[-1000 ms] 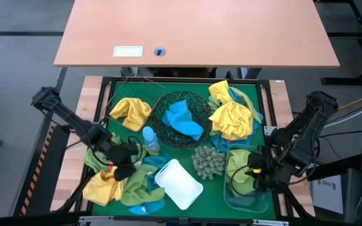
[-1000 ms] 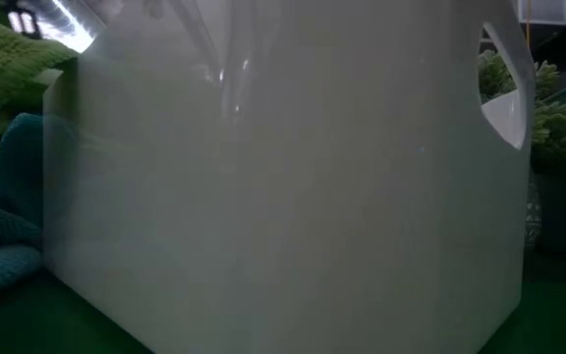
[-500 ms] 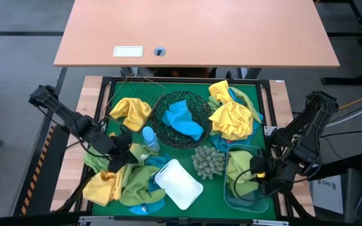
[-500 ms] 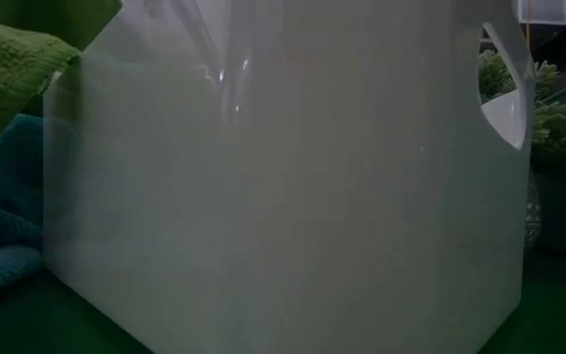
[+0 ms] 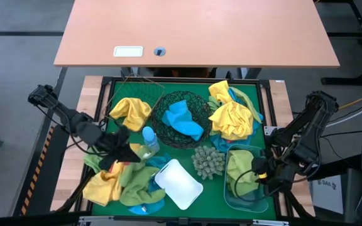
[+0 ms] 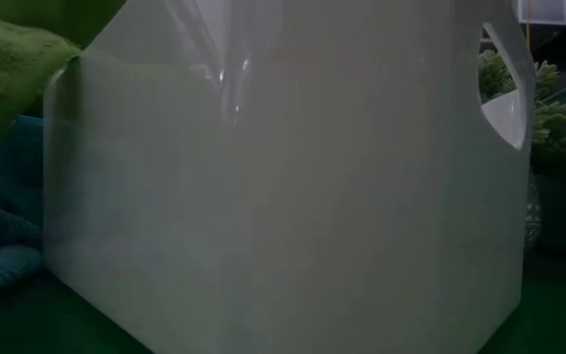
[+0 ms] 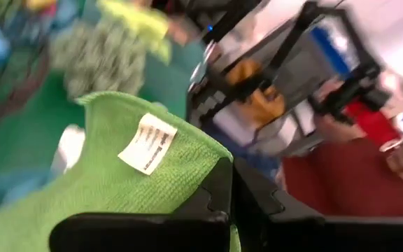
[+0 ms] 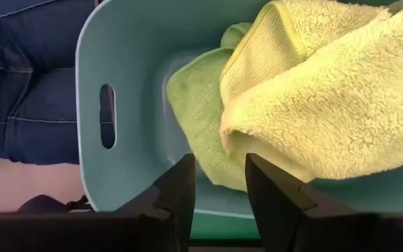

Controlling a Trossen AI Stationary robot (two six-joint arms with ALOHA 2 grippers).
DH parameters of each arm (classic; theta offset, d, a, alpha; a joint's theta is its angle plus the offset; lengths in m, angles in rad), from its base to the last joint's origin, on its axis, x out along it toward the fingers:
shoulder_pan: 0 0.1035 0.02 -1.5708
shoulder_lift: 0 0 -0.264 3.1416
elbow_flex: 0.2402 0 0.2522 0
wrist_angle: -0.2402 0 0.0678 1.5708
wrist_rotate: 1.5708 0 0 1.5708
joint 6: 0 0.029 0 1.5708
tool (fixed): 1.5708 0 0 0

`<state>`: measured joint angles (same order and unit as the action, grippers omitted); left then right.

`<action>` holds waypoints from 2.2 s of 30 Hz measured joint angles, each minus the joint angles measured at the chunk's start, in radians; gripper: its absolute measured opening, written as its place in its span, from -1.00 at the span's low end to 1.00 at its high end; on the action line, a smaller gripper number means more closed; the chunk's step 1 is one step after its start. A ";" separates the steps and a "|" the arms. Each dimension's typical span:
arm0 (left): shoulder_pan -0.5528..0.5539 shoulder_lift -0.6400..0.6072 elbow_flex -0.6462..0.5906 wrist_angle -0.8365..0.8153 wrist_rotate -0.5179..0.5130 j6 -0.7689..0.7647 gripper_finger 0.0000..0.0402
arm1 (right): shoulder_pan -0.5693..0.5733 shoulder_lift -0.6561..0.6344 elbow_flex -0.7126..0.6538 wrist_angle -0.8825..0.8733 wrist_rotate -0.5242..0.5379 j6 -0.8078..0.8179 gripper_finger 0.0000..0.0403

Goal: Sort microfiber towel by color & place in baskets
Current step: Put the green microfiber cloth into the blue bin

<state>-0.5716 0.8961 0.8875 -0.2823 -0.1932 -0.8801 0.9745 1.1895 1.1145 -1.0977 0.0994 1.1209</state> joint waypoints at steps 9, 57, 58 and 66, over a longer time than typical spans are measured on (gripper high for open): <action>0.001 0.000 0.000 0.225 -0.144 0.119 -1.00 | 0.000 -0.061 0.000 0.000 0.196 -0.082 -0.37; 0.220 0.264 0.042 1.003 -0.047 0.485 -1.00 | -0.586 -0.019 0.000 0.817 0.256 -0.925 -0.37; 0.220 0.269 0.054 1.001 -0.039 0.502 -1.00 | -0.592 -0.013 0.000 0.817 0.255 -0.924 -0.37; 0.224 0.341 0.170 0.918 -0.004 0.652 -1.00 | -0.597 0.027 0.000 0.837 0.255 -0.919 -0.37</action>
<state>-0.3475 1.2371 1.0571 0.6356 -0.1970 -0.2282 0.3770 1.2164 1.1145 -0.2611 0.3540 0.2024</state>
